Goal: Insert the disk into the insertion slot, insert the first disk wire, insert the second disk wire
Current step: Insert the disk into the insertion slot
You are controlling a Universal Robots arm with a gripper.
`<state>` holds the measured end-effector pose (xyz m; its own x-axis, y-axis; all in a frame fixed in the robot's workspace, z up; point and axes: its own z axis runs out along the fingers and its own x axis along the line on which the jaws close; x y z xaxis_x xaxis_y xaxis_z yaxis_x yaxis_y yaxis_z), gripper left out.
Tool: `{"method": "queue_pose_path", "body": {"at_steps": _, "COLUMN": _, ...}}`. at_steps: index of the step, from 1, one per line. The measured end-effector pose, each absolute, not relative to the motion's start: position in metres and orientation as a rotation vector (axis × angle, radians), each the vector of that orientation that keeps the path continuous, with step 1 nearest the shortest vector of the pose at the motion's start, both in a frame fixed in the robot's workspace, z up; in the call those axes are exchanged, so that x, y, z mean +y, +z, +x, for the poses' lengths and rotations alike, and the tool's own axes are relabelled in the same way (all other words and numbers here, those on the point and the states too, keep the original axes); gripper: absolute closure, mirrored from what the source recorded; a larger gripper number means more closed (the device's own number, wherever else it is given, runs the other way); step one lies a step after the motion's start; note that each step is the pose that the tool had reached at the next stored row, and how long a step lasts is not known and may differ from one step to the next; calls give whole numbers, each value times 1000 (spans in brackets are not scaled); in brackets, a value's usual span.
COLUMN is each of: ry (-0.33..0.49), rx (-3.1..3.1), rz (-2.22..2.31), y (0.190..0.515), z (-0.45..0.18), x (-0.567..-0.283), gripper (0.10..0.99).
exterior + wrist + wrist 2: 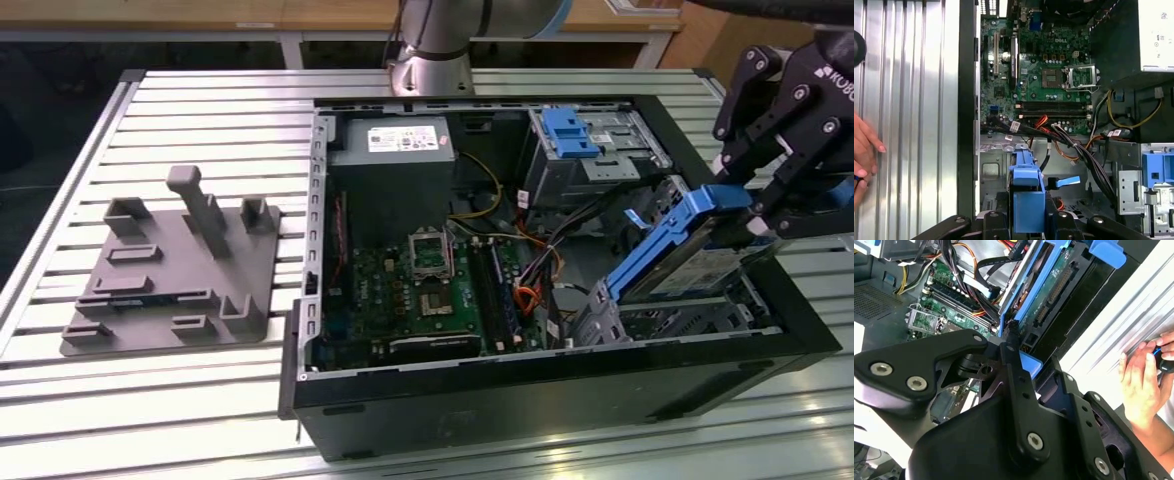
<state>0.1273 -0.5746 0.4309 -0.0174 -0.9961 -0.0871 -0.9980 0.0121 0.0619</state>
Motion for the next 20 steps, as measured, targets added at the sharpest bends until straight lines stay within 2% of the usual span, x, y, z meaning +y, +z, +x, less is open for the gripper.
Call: {"method": "queue_pose_path", "body": {"at_steps": 20, "ry": 164, "rx": 2222, "rz": -2189, "y": 395, "z": 128, "x": -575, "gripper": 722}}
